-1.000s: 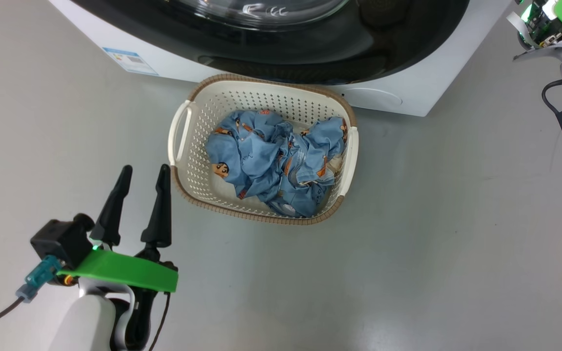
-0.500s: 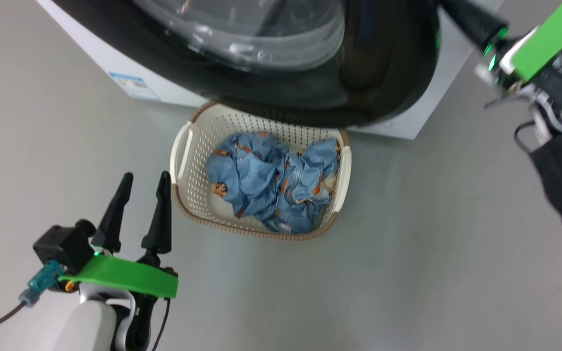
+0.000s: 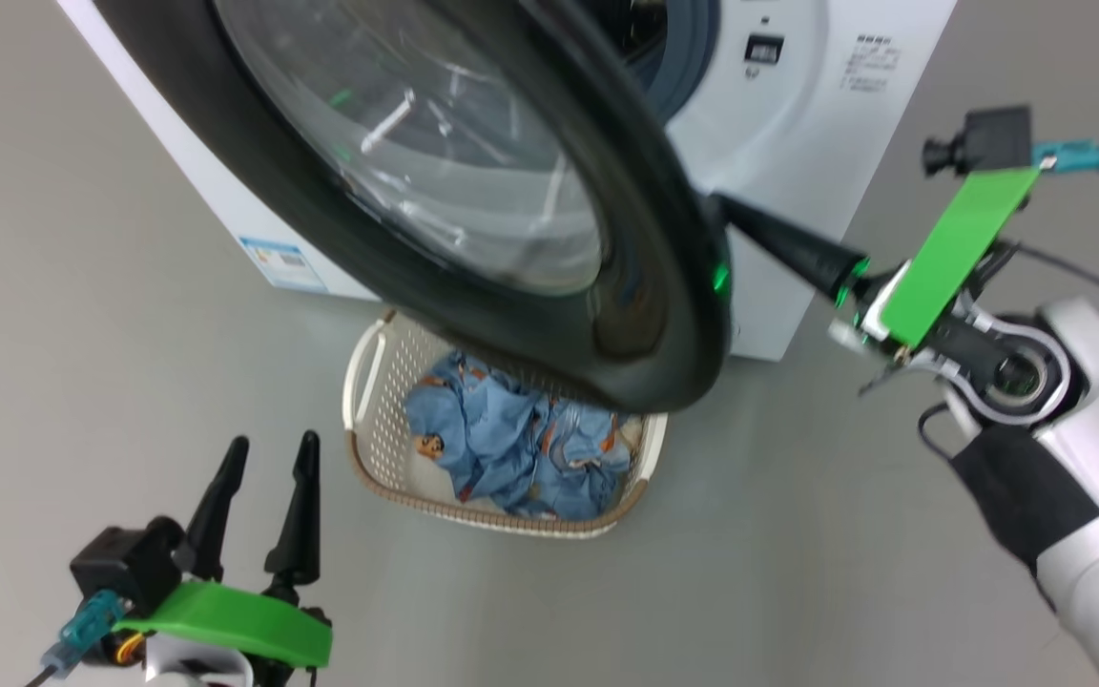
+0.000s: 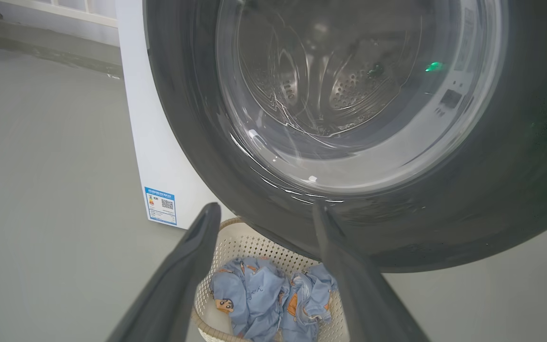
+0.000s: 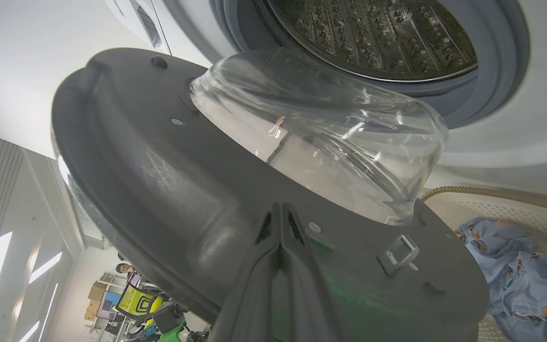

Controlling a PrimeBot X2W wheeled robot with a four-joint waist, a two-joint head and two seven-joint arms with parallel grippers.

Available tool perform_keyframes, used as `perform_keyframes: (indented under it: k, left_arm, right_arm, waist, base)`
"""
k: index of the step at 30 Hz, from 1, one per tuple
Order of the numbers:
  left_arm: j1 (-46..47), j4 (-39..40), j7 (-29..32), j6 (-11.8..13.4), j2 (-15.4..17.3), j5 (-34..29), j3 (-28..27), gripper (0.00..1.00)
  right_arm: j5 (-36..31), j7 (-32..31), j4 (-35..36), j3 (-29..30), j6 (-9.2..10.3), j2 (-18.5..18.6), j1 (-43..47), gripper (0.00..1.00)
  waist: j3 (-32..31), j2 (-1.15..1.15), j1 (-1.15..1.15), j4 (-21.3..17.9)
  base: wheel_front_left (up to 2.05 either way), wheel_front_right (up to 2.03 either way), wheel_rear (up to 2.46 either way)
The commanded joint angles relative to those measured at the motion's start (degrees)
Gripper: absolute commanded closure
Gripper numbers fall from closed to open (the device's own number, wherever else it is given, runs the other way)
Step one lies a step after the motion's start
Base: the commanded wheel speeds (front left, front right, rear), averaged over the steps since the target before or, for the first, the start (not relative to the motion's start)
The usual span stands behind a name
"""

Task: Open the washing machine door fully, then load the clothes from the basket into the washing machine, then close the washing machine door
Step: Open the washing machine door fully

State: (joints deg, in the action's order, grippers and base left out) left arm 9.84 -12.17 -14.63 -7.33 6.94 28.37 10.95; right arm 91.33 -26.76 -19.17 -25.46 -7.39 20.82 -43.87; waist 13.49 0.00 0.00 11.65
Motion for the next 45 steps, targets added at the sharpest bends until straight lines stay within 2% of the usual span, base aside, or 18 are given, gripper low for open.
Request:
perform_keyframes:
  k: [1, 12, 28, 39, 41, 43, 45]
  left_arm:
    - [0.03, 0.95, -0.37, -0.15, 1.63, -0.72, -2.29, 0.00]
    - [-2.54, 1.35, -0.37, -0.15, 1.56, -1.28, -2.71, 0.00]
    - [-3.24, 1.45, -0.37, -0.15, 0.96, -1.45, -2.83, 0.00]
    - [-4.35, 1.49, -0.37, -0.15, 0.87, -1.54, -2.93, 0.00]
    - [-4.40, 1.52, -0.37, -0.15, 1.00, -1.44, -2.56, 0.00]
    - [-4.43, 1.58, -0.37, -0.15, 1.23, -1.29, -2.37, 0.00]
    - [-4.59, 1.56, -0.37, -0.15, 1.52, -0.85, -2.30, 0.00]
  right_arm:
    - [-0.09, -0.49, 2.24, -0.76, -0.10, -0.99, 1.24, 1.00]
    - [-0.12, -2.57, 5.20, -2.88, -0.10, -3.23, 6.97, 1.00]
    - [-0.99, -6.53, 9.27, -9.27, -0.10, -9.57, 10.60, 1.00]
    - [-2.19, -4.27, 9.29, -9.14, -0.10, -9.64, 12.17, 1.00]
    - [-2.24, -3.09, 9.23, -8.57, -0.10, -9.18, 12.90, 0.89]
    - [-2.07, -1.85, 9.27, -7.79, -0.10, -8.62, 13.87, 0.71]
    - [-2.16, -0.61, 9.36, -7.13, -0.10, -7.88, 14.99, 0.62]
  waist:
    - [-2.16, 0.00, 0.00, -0.07]
    - [-5.29, 0.00, 0.00, 1.24]
    - [-7.04, 0.00, 0.00, 5.22]
    - [-8.61, 0.00, 0.00, 4.32]
    - [-8.92, 0.00, 0.00, 3.64]
    - [-9.24, 0.00, 0.00, 2.82]
    - [-9.70, 0.00, 0.00, 1.83]
  base:
    - [0.00, 0.00, 0.00]
    - [0.00, 0.00, 0.00]
    - [0.00, 0.00, 0.00]
    - [0.00, 0.00, 0.00]
    - [0.00, 0.00, 0.00]
    - [0.00, 0.00, 0.00]
    - [0.00, 0.00, 0.00]
